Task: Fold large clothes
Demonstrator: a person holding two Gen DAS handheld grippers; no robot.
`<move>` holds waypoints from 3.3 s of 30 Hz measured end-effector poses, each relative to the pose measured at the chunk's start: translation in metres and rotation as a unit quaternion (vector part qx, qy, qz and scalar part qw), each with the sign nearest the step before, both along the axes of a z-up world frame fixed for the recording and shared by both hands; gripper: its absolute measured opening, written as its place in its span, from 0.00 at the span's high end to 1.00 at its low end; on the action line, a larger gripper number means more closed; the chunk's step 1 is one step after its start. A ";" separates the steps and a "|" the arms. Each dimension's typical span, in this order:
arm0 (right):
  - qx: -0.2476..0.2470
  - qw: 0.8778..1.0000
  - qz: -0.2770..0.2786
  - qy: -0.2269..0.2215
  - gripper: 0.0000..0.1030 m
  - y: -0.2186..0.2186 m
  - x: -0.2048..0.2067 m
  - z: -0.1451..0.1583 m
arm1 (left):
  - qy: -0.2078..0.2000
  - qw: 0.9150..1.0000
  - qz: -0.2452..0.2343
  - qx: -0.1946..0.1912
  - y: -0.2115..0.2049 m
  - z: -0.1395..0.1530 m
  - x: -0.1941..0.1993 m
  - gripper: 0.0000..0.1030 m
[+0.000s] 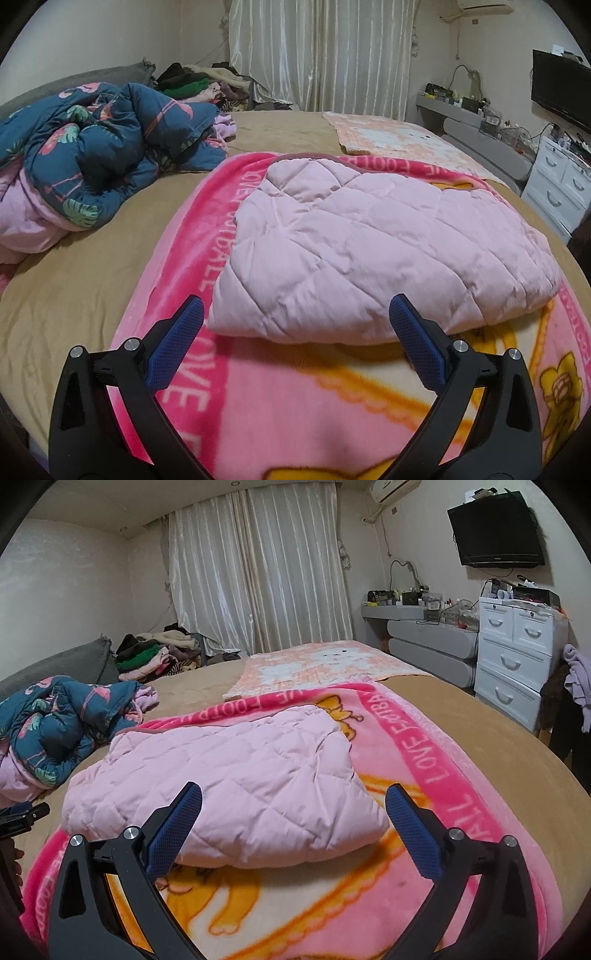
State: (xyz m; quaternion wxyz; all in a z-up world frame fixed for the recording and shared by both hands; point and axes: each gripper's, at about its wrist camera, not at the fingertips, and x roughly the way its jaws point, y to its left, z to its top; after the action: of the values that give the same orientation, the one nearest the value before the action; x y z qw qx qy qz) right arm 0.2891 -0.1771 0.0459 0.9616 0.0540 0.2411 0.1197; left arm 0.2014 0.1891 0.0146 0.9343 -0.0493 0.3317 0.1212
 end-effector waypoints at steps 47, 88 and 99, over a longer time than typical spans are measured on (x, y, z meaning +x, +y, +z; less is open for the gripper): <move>0.156 0.966 -0.051 0.200 0.04 -0.003 0.072 -0.108 | 0.033 0.940 0.068 -0.331 0.047 -0.093 0.061 0.09; 0.037 0.996 0.034 0.078 0.71 0.045 0.129 -0.060 | -0.032 0.982 0.006 -0.185 0.032 -0.037 0.115 0.67; -0.039 0.994 0.098 -0.004 0.72 0.043 0.055 -0.006 | -0.043 0.989 -0.026 -0.140 0.007 -0.002 0.056 0.69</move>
State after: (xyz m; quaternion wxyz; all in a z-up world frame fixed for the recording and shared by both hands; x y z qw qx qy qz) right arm 0.3442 -0.1341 0.0396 0.9475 -0.0081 0.2459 0.2041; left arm 0.2573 0.1963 0.0131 0.9342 -0.1766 0.3063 0.0470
